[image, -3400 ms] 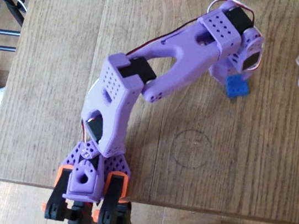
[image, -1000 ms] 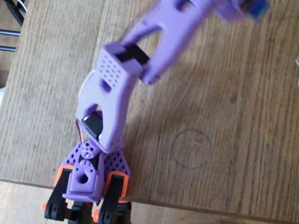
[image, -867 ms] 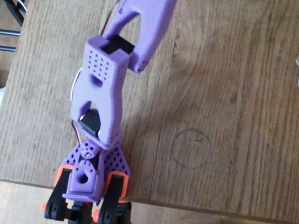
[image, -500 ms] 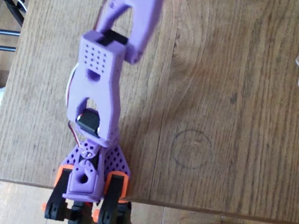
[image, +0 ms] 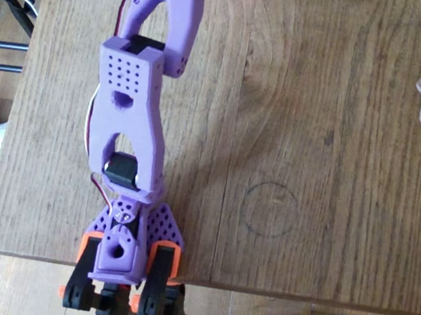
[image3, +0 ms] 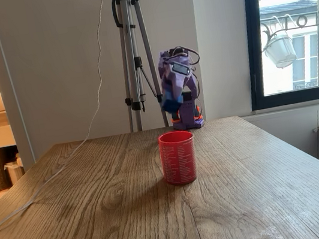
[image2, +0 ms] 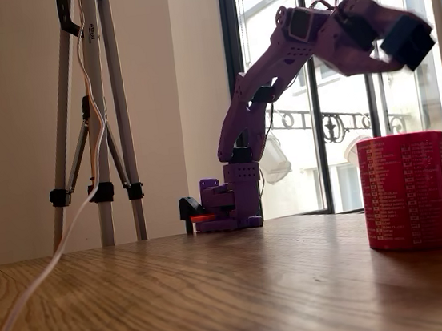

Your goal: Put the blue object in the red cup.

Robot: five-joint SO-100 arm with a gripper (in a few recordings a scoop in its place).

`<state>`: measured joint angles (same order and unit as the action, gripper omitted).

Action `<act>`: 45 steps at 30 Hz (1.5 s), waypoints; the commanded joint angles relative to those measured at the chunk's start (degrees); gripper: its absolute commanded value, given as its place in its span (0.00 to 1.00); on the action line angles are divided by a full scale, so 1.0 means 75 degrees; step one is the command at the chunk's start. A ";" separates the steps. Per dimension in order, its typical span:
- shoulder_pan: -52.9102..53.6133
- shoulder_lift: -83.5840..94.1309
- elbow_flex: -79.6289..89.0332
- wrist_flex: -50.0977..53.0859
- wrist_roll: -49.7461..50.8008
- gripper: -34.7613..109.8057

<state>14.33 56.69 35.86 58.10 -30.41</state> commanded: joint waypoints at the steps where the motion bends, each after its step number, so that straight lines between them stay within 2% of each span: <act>1: 0.0187 0.0410 0.0117 0.0867 0.0609 0.24; 8: 0.0410 0.0434 0.0234 0.1453 0.0832 0.24; 40: -0.0152 0.0527 0.0328 0.1312 0.0668 0.24; 41: -0.0117 0.0527 0.0352 0.1336 0.0750 0.27; 42: -0.0094 0.0527 0.0352 0.1453 0.0902 0.38; 43: -0.0070 0.0527 0.0352 0.1512 0.1008 0.43; 45: 0.0012 0.0551 0.0352 0.1559 0.1277 0.51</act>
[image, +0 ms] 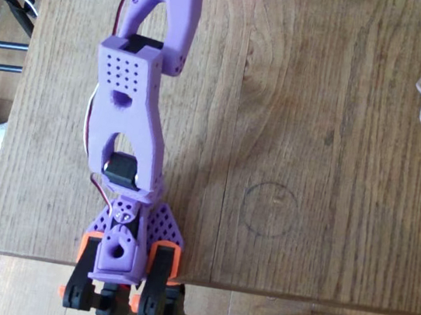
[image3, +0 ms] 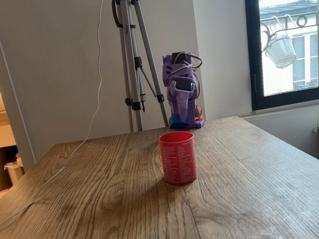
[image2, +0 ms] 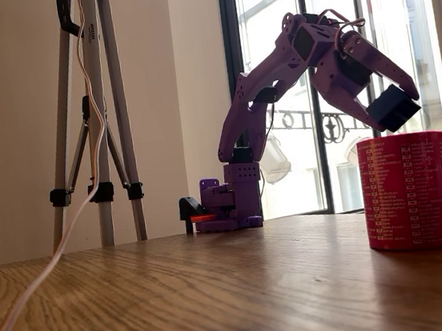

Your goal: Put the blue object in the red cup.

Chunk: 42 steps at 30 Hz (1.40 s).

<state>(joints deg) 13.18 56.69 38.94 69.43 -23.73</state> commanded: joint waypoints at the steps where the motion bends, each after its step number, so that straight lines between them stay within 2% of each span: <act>1: 0.0199 0.0563 -0.0059 0.0082 0.0492 0.52; 14: 0.0410 0.0563 -0.0035 0.0246 0.0363 0.54; 15: 0.0422 0.0563 -0.0035 0.0234 0.0246 0.44; 16: 0.0422 0.0574 -0.0035 0.0105 0.0152 0.24; 28: 0.0504 0.1629 0.0363 -0.0844 0.0258 0.24; 33: 0.0469 0.3973 0.2262 -0.1559 0.0785 0.24; 37: 0.0809 0.7102 0.5355 -0.2625 0.0844 0.24; 42: 0.1629 1.0641 0.8906 -0.3164 0.0703 0.24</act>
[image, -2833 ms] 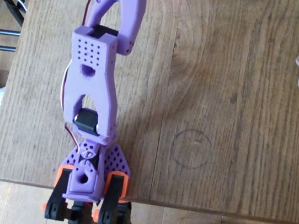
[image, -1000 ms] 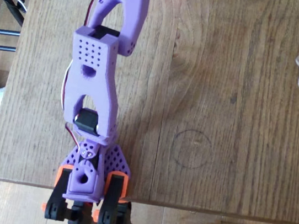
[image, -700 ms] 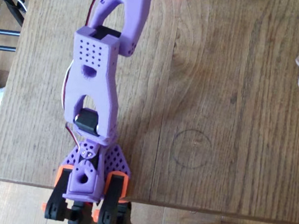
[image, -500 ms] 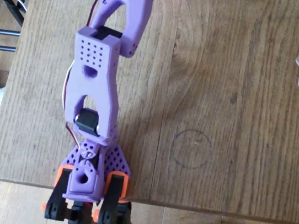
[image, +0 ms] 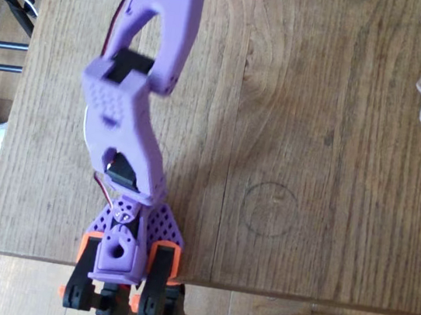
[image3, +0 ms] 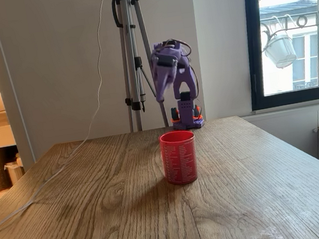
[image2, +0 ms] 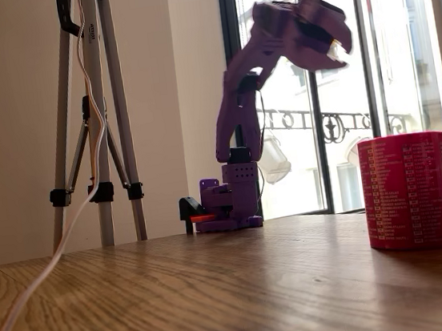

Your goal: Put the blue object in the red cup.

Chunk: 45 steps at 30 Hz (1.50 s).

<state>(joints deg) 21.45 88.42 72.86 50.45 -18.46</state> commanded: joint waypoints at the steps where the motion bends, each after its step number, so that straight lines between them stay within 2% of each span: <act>1: 0.0609 0.7102 0.5098 -0.0820 -0.0059 0.24; 4: 0.0375 0.9012 0.7148 -0.0914 -0.0375 0.24; 7: -0.0715 1.0371 0.8426 -0.0809 -0.0281 0.24; 11: -0.2379 1.0875 0.9117 -0.1055 0.0234 0.24; 16: -0.3188 1.1273 1.0711 -0.1793 0.0609 0.24; 19: -0.3609 1.2105 1.1742 -0.1137 0.0984 0.24; 23: -0.4289 1.3430 1.2645 0.0609 0.1840 0.24; 28: -0.4172 1.3430 1.3289 0.1336 0.2859 0.24; 32: -0.3926 1.3430 1.3594 0.1781 0.3187 0.24; 45: -0.3855 1.3430 1.3594 0.1781 0.2965 0.24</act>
